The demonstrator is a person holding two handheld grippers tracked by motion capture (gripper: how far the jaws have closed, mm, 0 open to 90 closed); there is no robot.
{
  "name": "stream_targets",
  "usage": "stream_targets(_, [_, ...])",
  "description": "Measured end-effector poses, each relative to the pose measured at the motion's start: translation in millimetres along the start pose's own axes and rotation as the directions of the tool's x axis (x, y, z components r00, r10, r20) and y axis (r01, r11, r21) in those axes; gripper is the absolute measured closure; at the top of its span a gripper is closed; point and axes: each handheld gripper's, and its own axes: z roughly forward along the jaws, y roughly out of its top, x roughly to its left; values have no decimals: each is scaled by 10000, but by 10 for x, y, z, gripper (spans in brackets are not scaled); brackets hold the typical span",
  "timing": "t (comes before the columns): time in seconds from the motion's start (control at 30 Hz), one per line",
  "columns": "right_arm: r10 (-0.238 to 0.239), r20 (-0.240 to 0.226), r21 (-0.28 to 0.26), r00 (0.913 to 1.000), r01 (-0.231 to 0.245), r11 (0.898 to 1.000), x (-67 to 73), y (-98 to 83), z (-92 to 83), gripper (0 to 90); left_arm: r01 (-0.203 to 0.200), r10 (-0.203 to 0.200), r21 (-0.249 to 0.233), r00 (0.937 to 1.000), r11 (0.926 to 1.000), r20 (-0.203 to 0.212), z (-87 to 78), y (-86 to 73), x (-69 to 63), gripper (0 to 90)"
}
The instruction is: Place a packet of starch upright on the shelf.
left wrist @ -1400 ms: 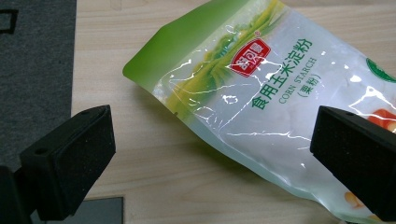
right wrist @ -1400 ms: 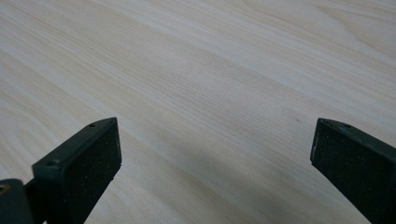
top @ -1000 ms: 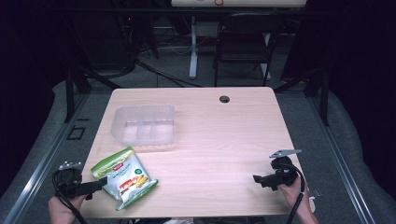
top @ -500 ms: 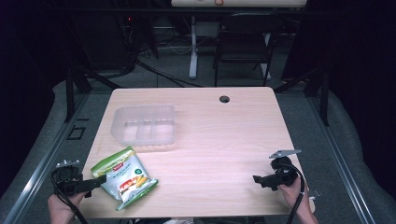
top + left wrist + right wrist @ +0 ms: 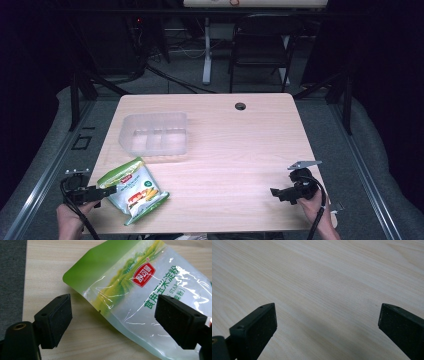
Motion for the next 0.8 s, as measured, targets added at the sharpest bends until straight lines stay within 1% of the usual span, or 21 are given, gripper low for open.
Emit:
stream_targets(0.03, [-6, -46, 8, 10000, 6, 10000, -1, 1, 0, 15, 17, -18, 77, 9999, 10000, 131, 2, 6, 10, 156])
stream_targets(0.07, [-10, -47, 7, 10000, 10, 10000, -1, 1, -1, 15, 28, -29, 86, 10000, 10000, 95, 12, 7, 17, 160])
stream_targets(0.17, [-31, -46, 47, 10000, 31, 10000, 2, 3, -3, 15, 182, -185, 153, 9996, 9997, 219, 32, 10, 34, 206])
stream_targets(0.2, [-33, -46, 54, 10000, 33, 10000, 2, 3, -3, 15, 217, -218, 102, 9996, 9997, 180, 40, 8, 34, 217])
stream_targets(0.27, [-31, -51, 46, 10000, 32, 10000, 3, 3, -2, 15, 210, -213, 110, 9995, 9997, 232, 42, 10, 38, 258])
stream_targets(0.3, [-31, -51, 46, 10000, 32, 10000, 3, 3, -2, 15, 209, -211, 104, 9995, 9997, 246, 48, 12, 41, 258])
stream_targets(0.33, [-14, -33, 24, 10000, 14, 10000, 4, 1, -1, 15, 196, -199, 171, 9995, 9997, 225, 46, 17, 44, 280])
stream_targets(0.37, [-14, -21, 27, 10000, 14, 10000, 4, 1, -2, 15, 155, -162, 243, 9994, 9996, 307, 46, 20, 50, 310])
stream_targets(0.43, [-16, -16, 16, 10000, 16, 10000, 3, 1, -3, 15, 205, -205, -6, 9995, 9998, 247, 65, 16, 45, 353])
stream_targets(0.47, [-13, -26, 16, 10000, 14, 10000, 3, 0, -2, 15, 201, -200, -19, 9995, 9998, 243, 67, 19, 44, 374])
stream_targets(0.53, [-9, -26, 17, 10000, 9, 10000, 4, 0, -2, 15, 209, -207, -54, 9995, 9998, 220, 77, 26, 57, 382])
stream_targets(0.57, [-11, -35, 29, 10000, 11, 10000, 4, 1, -1, 15, 196, -198, 73, 9994, 9998, 300, 74, 33, 67, 412])
stream_targets(0.6, [-8, -31, 27, 10000, 8, 10000, 4, 0, -1, 15, 328, -327, -56, 9992, 9994, 223, 85, 37, 70, 423])
stream_targets(0.73, [-5, -21, 29, 10000, 5, 10000, 2, -1, -1, 15, 373, -370, -72, 9988, 9993, 317, 82, 52, 93, 451])
stream_targets(0.77, [-16, -49, 40, 10000, 16, 10000, -1, -1, -1, 15, 437, -432, -128, 9985, 9990, 347, 84, 54, 96, 464])
stream_targets(0.8, [-14, -39, 57, 10000, 15, 10000, -3, -2, 0, 15, 450, -447, -73, 9984, 9990, 359, 83, 58, 100, 485])
